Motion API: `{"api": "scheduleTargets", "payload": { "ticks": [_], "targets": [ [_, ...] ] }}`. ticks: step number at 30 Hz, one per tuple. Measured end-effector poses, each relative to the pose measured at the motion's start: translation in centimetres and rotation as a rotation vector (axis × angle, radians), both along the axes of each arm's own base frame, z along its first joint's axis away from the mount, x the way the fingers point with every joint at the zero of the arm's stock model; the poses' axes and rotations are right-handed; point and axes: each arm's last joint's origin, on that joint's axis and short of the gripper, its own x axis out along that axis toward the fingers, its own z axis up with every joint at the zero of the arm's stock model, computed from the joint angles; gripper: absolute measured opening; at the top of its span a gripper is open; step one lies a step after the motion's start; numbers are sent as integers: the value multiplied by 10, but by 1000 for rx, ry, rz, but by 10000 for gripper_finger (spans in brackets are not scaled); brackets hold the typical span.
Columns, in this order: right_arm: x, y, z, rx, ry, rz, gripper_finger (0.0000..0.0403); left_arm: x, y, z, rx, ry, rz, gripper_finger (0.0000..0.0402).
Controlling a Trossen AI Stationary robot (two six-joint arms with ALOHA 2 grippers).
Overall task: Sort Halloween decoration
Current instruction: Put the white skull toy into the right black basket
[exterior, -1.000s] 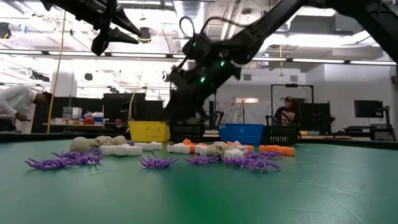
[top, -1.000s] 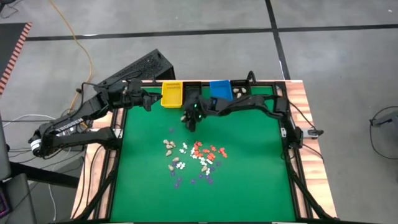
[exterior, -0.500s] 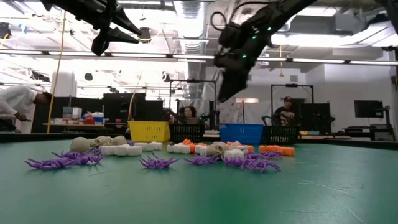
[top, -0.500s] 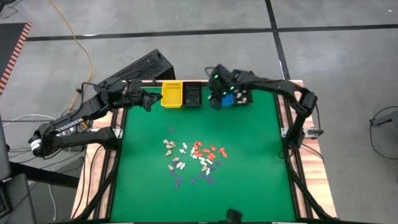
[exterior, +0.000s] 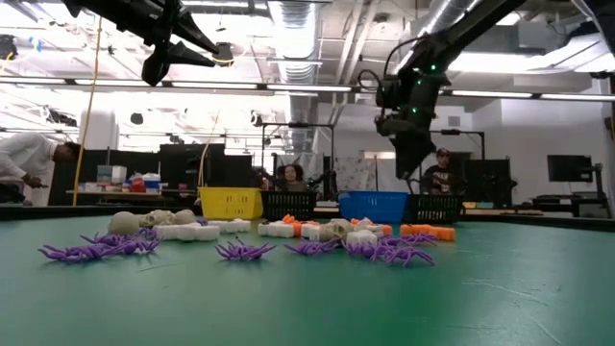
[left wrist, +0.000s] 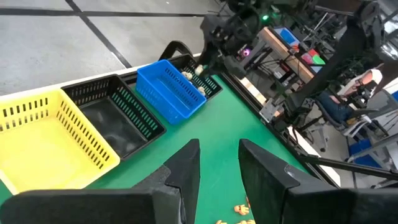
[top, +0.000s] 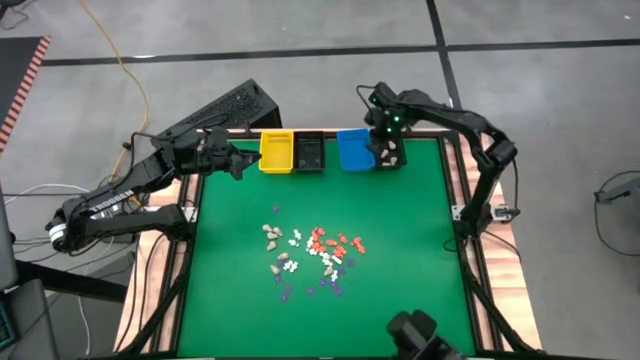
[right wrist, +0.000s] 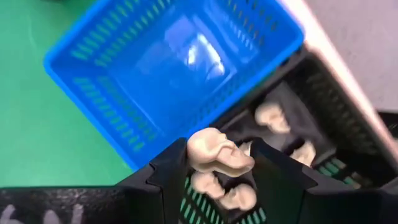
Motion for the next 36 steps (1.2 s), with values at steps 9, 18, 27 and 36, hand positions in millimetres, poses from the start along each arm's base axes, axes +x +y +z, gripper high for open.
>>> {"api": "scheduleTargets", "payload": {
  "ticks": [9,18,27,36],
  "targets": [
    [-16,-6,-9,49,110,-55,197,0,0,0,4,1,3,101],
    [-18,-1,2,35,100,-49,247,0,1,0,12,6,23,101],
    [32,41,31,170,-345,172,240,-1,1,0,6,4,52,101],
    [139,162,52,-173,-667,602,235,-1,1,0,2,6,52,101]
  ]
}}
